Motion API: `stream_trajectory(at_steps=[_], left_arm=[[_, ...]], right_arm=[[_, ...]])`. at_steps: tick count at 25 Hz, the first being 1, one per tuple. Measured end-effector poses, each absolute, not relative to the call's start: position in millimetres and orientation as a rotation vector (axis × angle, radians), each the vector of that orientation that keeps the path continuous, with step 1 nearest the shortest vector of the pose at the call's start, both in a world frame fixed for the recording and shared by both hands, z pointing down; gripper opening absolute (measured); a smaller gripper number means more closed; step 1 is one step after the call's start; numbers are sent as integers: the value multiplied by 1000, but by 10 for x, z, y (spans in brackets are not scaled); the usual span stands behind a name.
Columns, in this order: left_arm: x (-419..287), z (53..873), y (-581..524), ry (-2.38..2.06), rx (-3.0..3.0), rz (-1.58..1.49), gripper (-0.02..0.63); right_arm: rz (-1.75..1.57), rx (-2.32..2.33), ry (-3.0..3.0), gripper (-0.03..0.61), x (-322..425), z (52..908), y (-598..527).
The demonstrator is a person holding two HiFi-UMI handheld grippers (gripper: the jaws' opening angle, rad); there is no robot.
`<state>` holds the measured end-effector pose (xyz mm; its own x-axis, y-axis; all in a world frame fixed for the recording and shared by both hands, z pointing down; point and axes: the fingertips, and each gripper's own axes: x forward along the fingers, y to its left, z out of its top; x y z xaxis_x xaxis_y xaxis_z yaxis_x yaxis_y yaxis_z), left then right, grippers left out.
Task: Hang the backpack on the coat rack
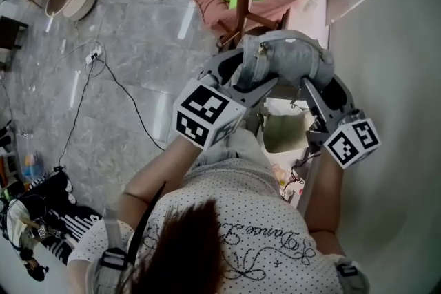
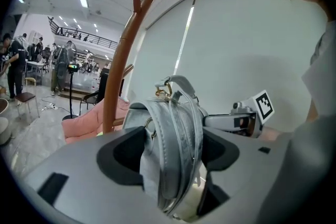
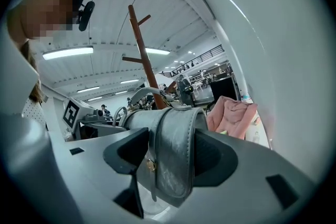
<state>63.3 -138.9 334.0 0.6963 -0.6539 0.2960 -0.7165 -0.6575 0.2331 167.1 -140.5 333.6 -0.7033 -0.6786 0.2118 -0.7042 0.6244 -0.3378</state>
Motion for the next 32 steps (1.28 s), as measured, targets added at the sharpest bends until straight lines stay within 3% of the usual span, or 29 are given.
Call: stream_trajectory(at_steps=[32], left_arm=[[853, 4216, -1680, -1236, 2258, 375, 282]], right_arm=[[723, 730, -2696, 267, 1787, 4154, -2137]])
